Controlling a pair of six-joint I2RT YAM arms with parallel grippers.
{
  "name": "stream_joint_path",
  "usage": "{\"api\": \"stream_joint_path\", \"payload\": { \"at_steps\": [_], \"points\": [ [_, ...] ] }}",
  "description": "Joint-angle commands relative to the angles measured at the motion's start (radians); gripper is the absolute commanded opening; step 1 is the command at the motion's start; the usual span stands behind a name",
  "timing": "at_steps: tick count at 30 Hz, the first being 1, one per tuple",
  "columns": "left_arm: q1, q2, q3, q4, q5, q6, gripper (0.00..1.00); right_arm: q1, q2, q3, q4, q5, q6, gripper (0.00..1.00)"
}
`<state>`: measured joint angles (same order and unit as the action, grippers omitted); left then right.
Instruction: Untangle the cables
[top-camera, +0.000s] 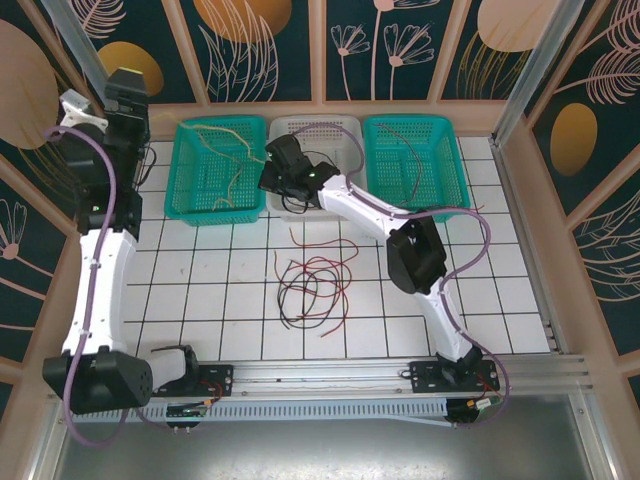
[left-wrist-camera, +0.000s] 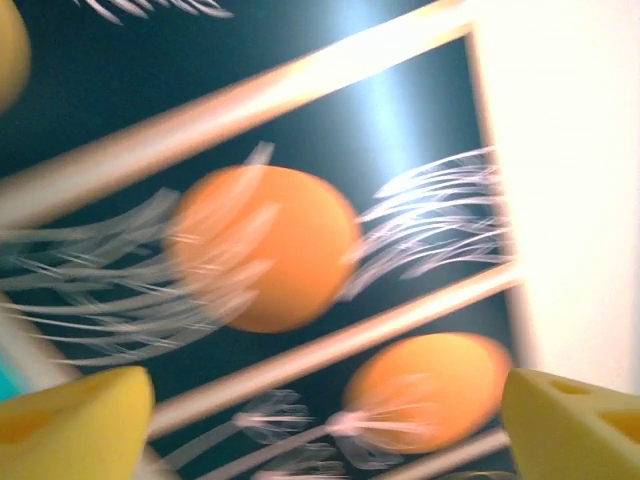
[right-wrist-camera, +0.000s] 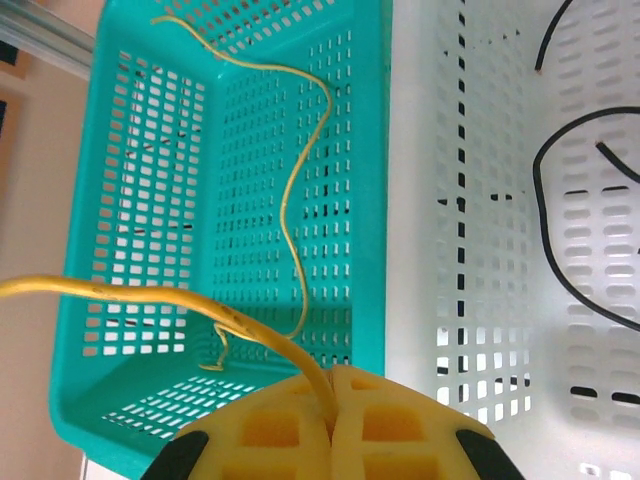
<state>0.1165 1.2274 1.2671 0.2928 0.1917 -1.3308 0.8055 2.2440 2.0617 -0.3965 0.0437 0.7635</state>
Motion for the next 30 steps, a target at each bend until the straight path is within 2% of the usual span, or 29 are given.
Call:
{"api": "stream_joint_path", "payload": {
  "at_steps": [1,4,6,7,10,11,13,15,17,23,26,30],
  "points": [
    [0.082,0.06,-0.041,0.412,0.193,-0.368,0.81,-0.023,-0.115,-0.079,-0.023,0.051,0.037,0.0],
    [0.162,0.06,0.093,-0.053,0.138,-0.142,0.81,-0.061,-0.242,-0.261,0.068,0.05,0.056,0.0],
    [0.18,0.043,0.16,-0.28,0.0,0.035,0.84,-0.085,-0.306,-0.346,0.103,0.056,0.057,0.0],
    [0.181,0.033,0.195,-0.395,-0.113,0.129,0.86,-0.101,-0.325,-0.365,0.098,0.061,0.05,0.0],
    [0.181,0.009,0.262,-0.606,-0.466,0.326,0.93,-0.146,-0.368,-0.408,0.047,0.087,0.039,0.0],
    [0.181,0.004,0.269,-0.641,-0.552,0.38,0.96,-0.158,-0.398,-0.445,0.058,0.094,0.036,0.0],
    [0.181,0.008,0.272,-0.671,-0.62,0.476,0.99,-0.174,-0.45,-0.502,0.094,0.092,0.036,0.0],
    [0.181,0.014,0.261,-0.696,-0.588,0.494,0.98,-0.175,-0.466,-0.512,0.101,0.086,0.024,0.0],
    [0.181,-0.009,0.164,-0.624,-0.429,0.469,0.87,-0.168,-0.452,-0.477,0.094,0.073,0.018,0.0],
    [0.172,-0.126,-0.192,-0.275,0.028,0.304,0.78,-0.136,-0.323,-0.274,0.051,0.059,0.036,0.0],
    [0.136,-0.157,-0.262,-0.222,0.118,0.333,0.78,-0.118,-0.218,-0.116,0.015,0.05,0.061,0.0],
    [0.077,-0.187,-0.36,-0.144,0.157,0.33,0.8,-0.093,-0.049,0.139,-0.064,0.037,0.106,0.0]
  ]
}}
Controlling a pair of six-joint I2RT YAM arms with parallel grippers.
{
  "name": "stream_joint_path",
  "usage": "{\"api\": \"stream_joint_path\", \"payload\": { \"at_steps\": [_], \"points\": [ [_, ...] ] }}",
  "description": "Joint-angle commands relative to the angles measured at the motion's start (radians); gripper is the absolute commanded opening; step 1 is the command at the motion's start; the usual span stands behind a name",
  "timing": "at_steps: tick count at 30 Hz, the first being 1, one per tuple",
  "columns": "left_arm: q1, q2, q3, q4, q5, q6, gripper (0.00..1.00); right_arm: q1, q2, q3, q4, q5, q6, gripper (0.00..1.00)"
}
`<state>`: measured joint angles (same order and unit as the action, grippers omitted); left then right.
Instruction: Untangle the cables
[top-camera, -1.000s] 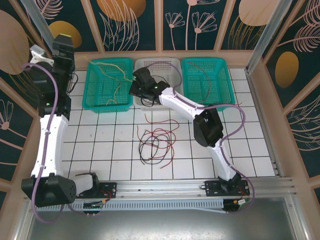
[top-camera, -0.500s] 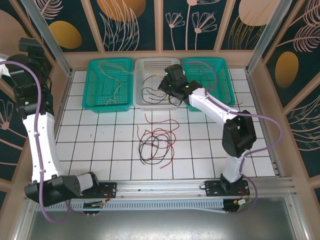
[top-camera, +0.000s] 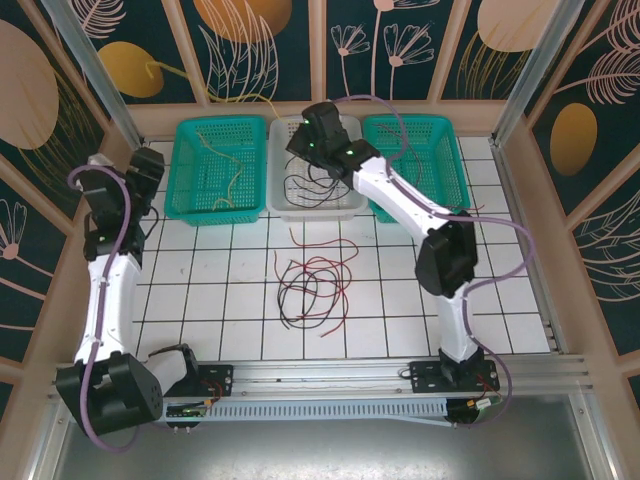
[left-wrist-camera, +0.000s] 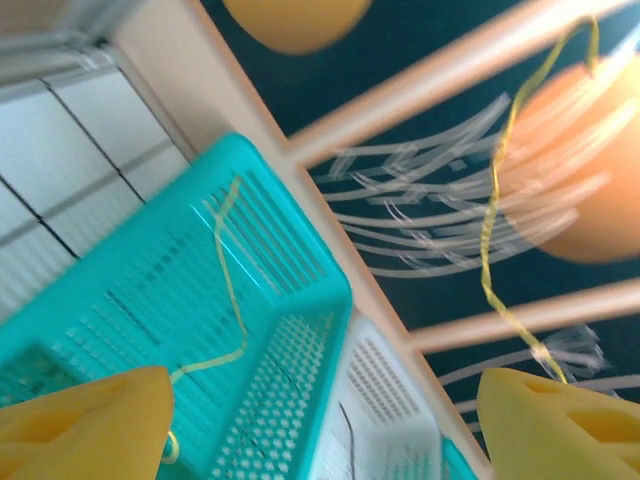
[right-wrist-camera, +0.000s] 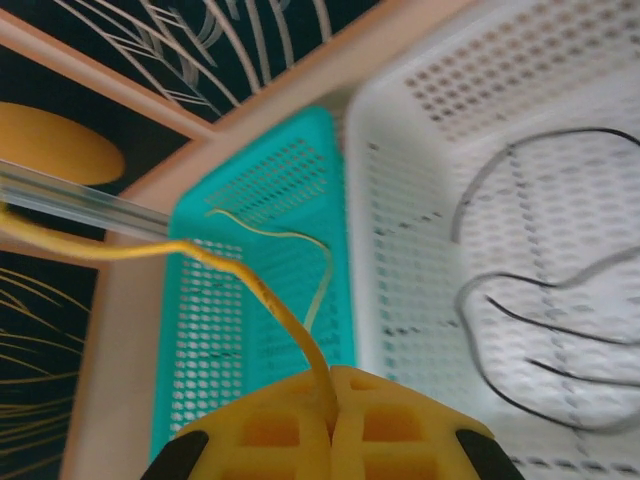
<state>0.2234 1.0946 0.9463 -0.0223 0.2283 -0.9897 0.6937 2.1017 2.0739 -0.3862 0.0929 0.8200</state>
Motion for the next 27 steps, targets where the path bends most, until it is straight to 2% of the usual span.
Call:
{"api": "stream_joint_path", "payload": {
  "at_steps": [1,3,6,10,15,20,23,27],
  "points": [
    [-0.056,-0.05,-0.063,0.21,0.143,-0.028,0.8,0.022,0.136,0.19,-0.086,-0.021,0.068,0.0],
    [-0.096,-0.04,-0.084,0.237,0.154,-0.038,0.79,0.024,0.202,0.272,-0.083,-0.054,0.11,0.0],
    [-0.111,-0.05,-0.112,0.199,0.1,-0.037,0.78,0.026,0.269,0.342,-0.05,-0.087,0.157,0.0],
    [-0.11,-0.016,-0.122,0.168,0.095,0.003,0.77,0.035,0.278,0.284,0.062,-0.154,0.164,0.0],
    [-0.135,0.075,-0.16,0.337,0.201,-0.051,0.81,0.059,0.279,0.215,0.148,-0.189,0.16,0.0],
    [-0.235,0.204,-0.052,0.389,0.206,-0.046,0.84,0.086,0.277,0.175,0.177,-0.196,0.176,0.0],
    [-0.248,0.3,0.011,0.435,0.208,-0.077,0.84,0.101,0.267,0.146,0.195,-0.199,0.181,0.0],
    [-0.248,0.432,0.133,0.441,0.234,-0.078,0.79,0.113,0.24,0.095,0.222,-0.205,0.18,0.0]
  ]
}}
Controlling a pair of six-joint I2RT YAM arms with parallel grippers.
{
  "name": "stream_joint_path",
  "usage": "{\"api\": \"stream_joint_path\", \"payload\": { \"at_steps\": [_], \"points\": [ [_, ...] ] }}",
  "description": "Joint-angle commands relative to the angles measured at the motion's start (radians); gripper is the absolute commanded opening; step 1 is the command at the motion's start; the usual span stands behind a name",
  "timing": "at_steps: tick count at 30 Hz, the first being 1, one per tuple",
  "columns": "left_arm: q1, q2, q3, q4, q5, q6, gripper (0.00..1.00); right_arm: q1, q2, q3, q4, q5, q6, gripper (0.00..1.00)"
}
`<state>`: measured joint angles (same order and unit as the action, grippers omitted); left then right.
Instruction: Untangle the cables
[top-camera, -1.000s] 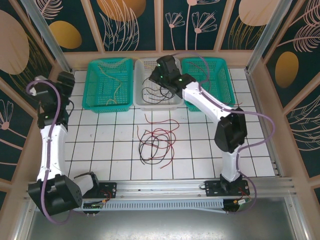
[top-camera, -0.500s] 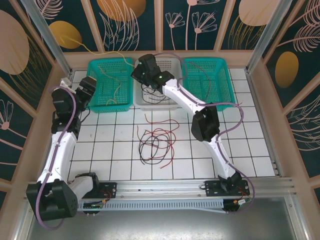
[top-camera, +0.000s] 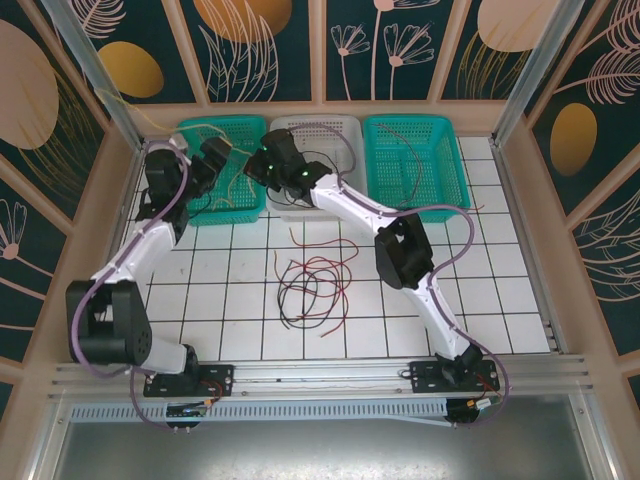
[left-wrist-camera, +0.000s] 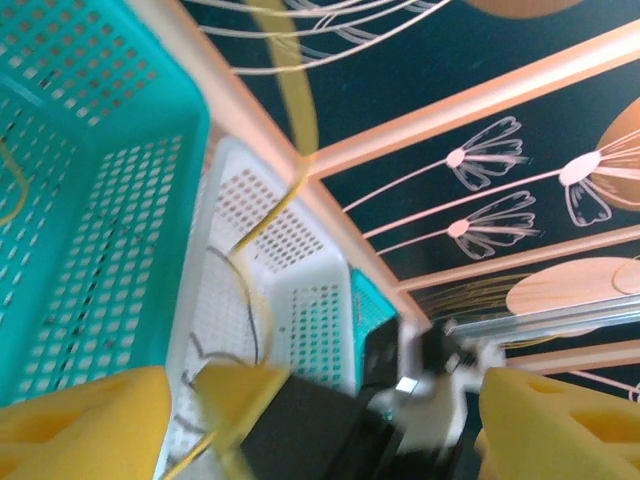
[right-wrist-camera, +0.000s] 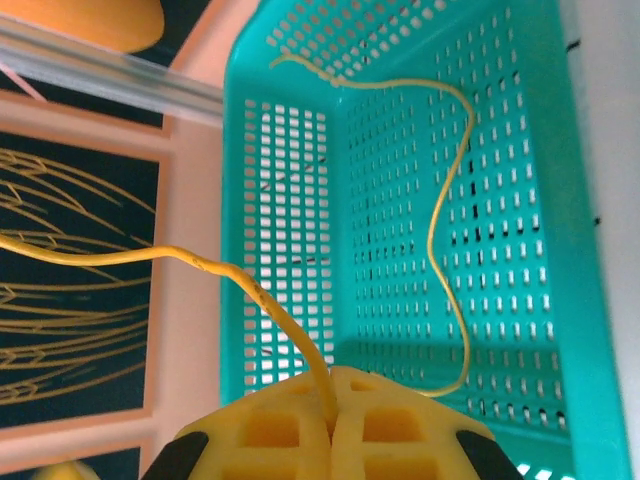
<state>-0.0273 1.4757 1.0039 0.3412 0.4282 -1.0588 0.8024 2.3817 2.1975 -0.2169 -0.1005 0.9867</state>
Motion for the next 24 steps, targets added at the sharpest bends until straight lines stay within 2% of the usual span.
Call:
{"api": "stream_joint_path", "payload": {
  "at_steps": [1,3,7,9,11,17,24],
  "points": [
    [0.003,0.08,0.11,0.065,0.034,0.001,0.77,0.007,-0.049,-0.043,0.062,-0.012,0.007,0.0],
    [0.003,0.133,0.182,-0.002,0.02,0.041,0.72,0.011,-0.063,-0.065,0.076,-0.013,-0.005,0.0],
    [0.003,0.255,0.367,-0.297,-0.051,0.166,0.55,0.014,-0.082,-0.098,0.108,-0.024,-0.039,0.0],
    [0.003,0.292,0.427,-0.401,-0.09,0.214,0.53,0.015,-0.087,-0.104,0.107,-0.023,-0.055,0.0],
    [0.003,0.276,0.426,-0.429,-0.116,0.233,0.58,0.015,-0.094,-0.119,0.113,-0.016,-0.062,0.0],
    [0.003,0.095,0.305,-0.349,-0.158,0.194,0.77,-0.006,-0.11,-0.177,0.149,-0.007,-0.017,0.0],
    [0.003,0.058,0.239,-0.351,-0.141,0.187,0.76,-0.009,-0.085,-0.123,0.123,-0.004,-0.009,0.0]
  ]
}}
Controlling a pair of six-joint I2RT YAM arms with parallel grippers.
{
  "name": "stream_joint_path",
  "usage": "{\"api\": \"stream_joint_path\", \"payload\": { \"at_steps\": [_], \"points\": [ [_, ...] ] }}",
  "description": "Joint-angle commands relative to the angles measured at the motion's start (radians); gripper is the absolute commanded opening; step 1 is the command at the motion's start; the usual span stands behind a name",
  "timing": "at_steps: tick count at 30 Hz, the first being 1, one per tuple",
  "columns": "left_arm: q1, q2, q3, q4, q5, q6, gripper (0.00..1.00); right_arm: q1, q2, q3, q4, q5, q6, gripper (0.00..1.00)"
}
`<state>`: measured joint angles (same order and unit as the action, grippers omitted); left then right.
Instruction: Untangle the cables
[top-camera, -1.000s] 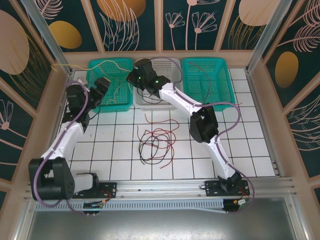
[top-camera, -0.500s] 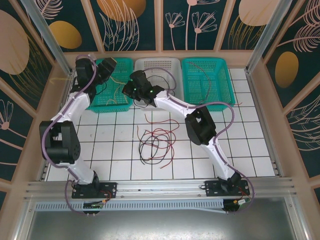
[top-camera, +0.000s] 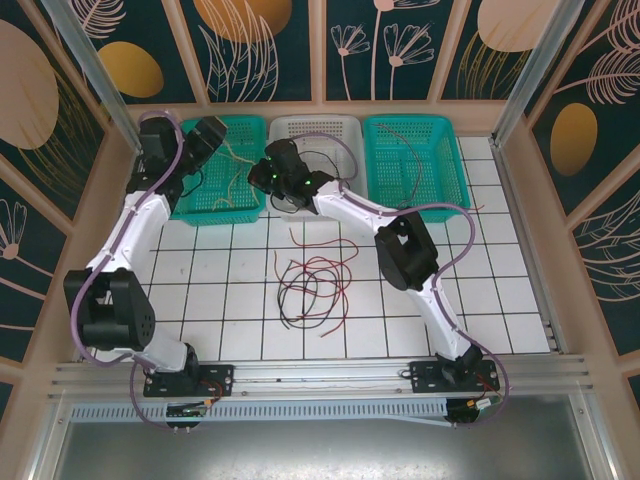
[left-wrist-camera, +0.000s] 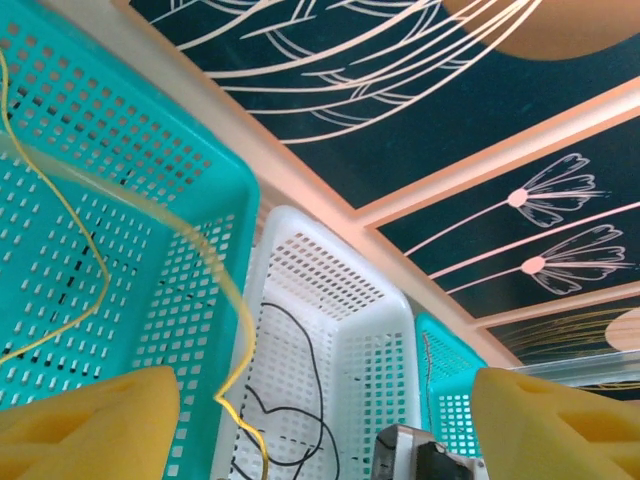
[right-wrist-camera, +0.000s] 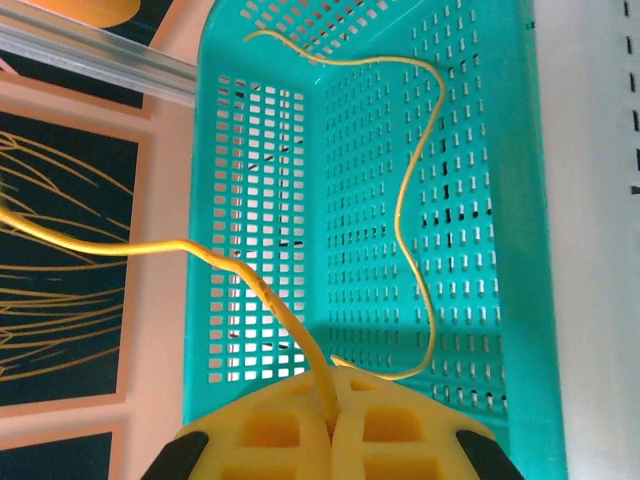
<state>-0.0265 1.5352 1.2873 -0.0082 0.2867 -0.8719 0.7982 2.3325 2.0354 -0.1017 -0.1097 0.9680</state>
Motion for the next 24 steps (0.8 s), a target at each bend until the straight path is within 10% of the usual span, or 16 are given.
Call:
{"api": "stream_joint_path", "payload": {
  "at_steps": [1,9,21,24],
  "points": [
    [0.002,-0.009,-0.063,0.011,0.007,-0.009,0.77,-0.005,-0.033,0.043,0.001,0.008,0.009,0.0],
    [-0.001,0.069,-0.07,0.029,0.039,-0.025,0.74,0.007,-0.036,0.046,0.017,-0.001,-0.013,0.0],
    [-0.001,0.263,0.119,-0.039,0.011,0.059,0.36,0.013,-0.032,0.042,0.024,-0.03,-0.035,0.0],
    [-0.001,0.302,0.17,-0.052,0.025,0.073,0.42,0.02,-0.035,0.016,0.051,-0.044,-0.035,0.0]
  ]
}}
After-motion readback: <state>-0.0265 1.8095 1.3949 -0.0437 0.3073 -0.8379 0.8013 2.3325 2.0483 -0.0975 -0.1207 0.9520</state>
